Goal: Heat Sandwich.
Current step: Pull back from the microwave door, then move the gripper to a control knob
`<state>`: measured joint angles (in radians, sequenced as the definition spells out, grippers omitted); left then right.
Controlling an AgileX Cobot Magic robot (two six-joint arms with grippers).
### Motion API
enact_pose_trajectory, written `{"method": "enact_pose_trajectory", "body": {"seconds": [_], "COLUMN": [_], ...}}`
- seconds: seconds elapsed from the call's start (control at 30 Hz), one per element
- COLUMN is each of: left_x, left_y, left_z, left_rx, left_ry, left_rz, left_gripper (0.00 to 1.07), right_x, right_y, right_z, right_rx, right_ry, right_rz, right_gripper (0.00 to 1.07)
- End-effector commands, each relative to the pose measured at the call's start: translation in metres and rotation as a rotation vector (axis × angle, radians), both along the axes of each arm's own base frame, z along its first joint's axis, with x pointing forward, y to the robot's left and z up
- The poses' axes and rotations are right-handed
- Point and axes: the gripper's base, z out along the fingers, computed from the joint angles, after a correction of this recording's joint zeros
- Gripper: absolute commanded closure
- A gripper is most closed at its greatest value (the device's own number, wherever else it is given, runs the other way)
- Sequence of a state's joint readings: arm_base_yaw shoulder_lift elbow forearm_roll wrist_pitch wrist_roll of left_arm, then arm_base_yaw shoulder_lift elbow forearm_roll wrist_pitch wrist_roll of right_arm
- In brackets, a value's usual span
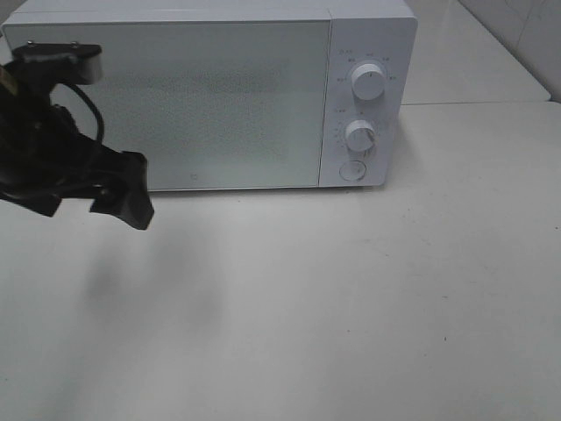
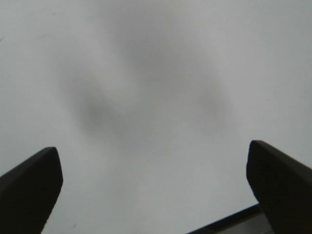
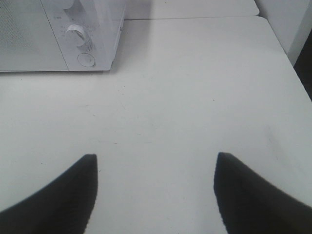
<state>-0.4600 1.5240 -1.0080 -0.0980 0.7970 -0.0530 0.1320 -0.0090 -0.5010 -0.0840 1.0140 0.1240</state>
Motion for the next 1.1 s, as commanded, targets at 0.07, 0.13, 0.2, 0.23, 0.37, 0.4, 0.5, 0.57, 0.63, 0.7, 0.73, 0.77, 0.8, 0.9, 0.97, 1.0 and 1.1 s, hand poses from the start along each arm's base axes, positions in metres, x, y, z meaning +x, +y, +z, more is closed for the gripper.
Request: {"method": "enact_pose_trajectory", "body": {"seconds": [0.07,0.13,0.2,0.23,0.37,0.4,0.5,0.57,0.63,0.7,0.73,0.77,0.8,0.9,0.97,1.0,1.1], "left_x": [-0.001,-0.002,-0.004,-0.006,-0.013,-0.015,-0.018,-0.025,-0.027,-0.033,-0.036,-0.04,-0.04,-0.06,-0.071,-0.076,-0.086], "left_y": [0.034,0.04,0.056,0.06,0.078,0.082,0.086,0.09,0.091,0.092,0.092,0.093,0.093,0.097,0.099,0.101,0.103], "left_z": [0.018,0.02,0.025,0.027,0.034,0.034,0.036,0.036,0.036,0.037,0.037,0.037,0.037,0.036,0.037,0.037,0.039], "left_rx": [0.001,0.0,0.006,0.009,0.024,0.029,0.051,0.102,0.112,0.116,0.115,0.111,0.111,0.114,0.12,0.122,0.116], "left_ry": [0.1,0.112,0.139,0.15,0.193,0.205,0.23,0.292,0.31,0.325,0.323,0.323,0.323,0.311,0.296,0.286,0.25], "left_rz": [0.124,0.149,0.204,0.217,0.267,0.277,0.281,0.271,0.269,0.267,0.267,0.267,0.267,0.267,0.267,0.267,0.268], "left_gripper": [0.09,0.09,0.1,0.1,0.1,0.1,0.1,0.1,0.1,0.1,0.1,0.1,0.1,0.1,0.1,0.1,0.1], "right_x": [-0.002,-0.002,-0.002,-0.002,-0.002,-0.002,-0.002,-0.002,-0.002,-0.002,-0.002,-0.002,-0.002,-0.002,-0.002,-0.002,-0.002], "right_y": [0.0,0.0,0.0,0.0,0.0,0.0,0.0,0.0,0.0,0.0,0.0,0.0,0.0,0.0,0.0,0.0,0.0], "right_z": [0.0,0.0,0.0,0.0,0.0,0.0,0.0,0.0,0.0,0.0,0.0,0.0,0.0,0.0,0.0,0.0,0.0], "right_rx": [0.0,0.0,0.0,0.0,0.0,0.0,0.0,0.0,0.0,0.0,0.0,0.0,0.0,0.0,0.0,0.0,0.0], "right_ry": [-0.036,-0.036,-0.036,-0.036,-0.036,-0.036,-0.036,-0.036,-0.036,-0.036,-0.036,-0.036,-0.036,-0.036,-0.036,-0.036,-0.036], "right_rz": [-0.005,-0.005,-0.005,-0.005,-0.005,-0.005,-0.005,-0.005,-0.005,-0.005,-0.005,-0.005,-0.005,-0.005,-0.005,-0.005,-0.005], "right_gripper": [0.4,0.4,0.4,0.4,0.41,0.41,0.41,0.41,0.41,0.41,0.41,0.41,0.41,0.41,0.41,0.41,0.41]}}
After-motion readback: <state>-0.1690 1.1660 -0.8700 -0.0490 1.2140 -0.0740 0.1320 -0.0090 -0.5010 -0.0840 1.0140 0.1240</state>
